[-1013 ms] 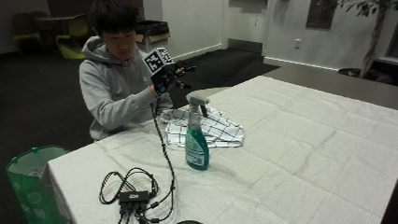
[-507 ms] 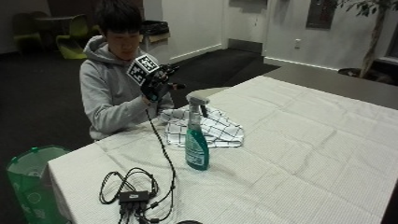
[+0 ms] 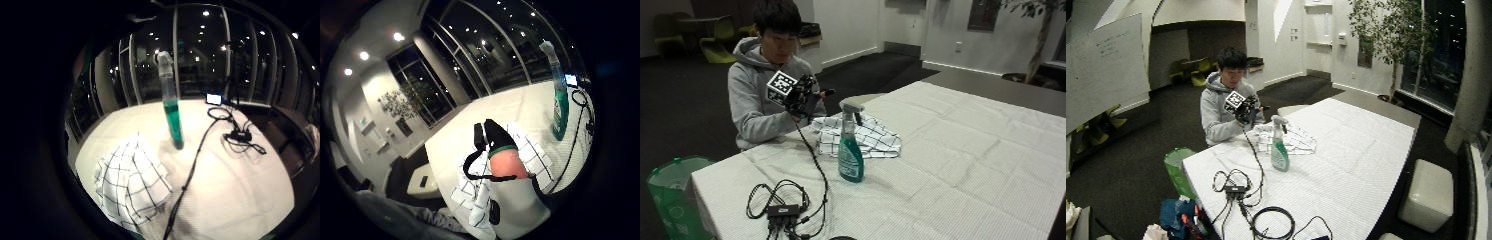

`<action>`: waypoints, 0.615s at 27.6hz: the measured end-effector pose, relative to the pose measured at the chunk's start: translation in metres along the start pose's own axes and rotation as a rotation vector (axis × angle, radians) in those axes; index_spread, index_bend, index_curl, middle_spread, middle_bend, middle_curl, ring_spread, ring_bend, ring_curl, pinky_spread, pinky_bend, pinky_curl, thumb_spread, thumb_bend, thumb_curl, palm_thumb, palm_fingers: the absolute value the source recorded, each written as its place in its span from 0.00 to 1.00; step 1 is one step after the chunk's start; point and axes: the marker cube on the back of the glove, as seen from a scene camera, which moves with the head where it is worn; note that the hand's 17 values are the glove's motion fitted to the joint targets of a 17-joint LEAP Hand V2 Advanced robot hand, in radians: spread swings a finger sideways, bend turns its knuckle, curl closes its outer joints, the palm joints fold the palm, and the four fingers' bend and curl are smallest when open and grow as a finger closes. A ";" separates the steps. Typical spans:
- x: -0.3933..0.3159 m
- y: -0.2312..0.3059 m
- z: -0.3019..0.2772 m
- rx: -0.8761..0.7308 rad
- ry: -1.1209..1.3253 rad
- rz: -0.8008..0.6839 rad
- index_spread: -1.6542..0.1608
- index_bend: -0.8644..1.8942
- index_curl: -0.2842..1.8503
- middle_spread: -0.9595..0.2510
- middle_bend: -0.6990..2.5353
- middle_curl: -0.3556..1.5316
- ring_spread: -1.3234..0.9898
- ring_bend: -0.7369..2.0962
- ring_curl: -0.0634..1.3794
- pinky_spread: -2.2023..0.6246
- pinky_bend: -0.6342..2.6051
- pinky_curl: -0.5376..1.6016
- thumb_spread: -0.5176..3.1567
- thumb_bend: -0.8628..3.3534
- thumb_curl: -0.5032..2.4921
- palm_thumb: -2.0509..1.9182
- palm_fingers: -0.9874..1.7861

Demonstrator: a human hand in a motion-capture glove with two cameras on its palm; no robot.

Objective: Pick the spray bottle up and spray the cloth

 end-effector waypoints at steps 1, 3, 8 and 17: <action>0.005 0.000 0.003 0.023 -0.021 -0.018 0.78 0.34 0.22 0.84 0.28 0.33 0.62 0.38 0.19 0.87 0.35 0.40 0.41 0.20 0.28 0.67 0.40; 0.016 -0.006 0.010 0.055 -0.073 0.018 0.79 0.34 0.22 0.84 0.28 0.33 0.63 0.39 0.20 0.87 0.35 0.40 0.41 0.20 0.28 0.68 0.40; 0.034 -0.020 0.030 0.064 -0.153 0.141 0.80 0.34 0.21 0.86 0.28 0.34 0.63 0.40 0.21 0.87 0.36 0.41 0.41 0.20 0.29 0.68 0.40; 0.058 -0.041 0.064 0.035 -0.186 0.272 0.80 0.35 0.21 0.87 0.29 0.35 0.63 0.41 0.22 0.87 0.36 0.41 0.41 0.20 0.29 0.68 0.39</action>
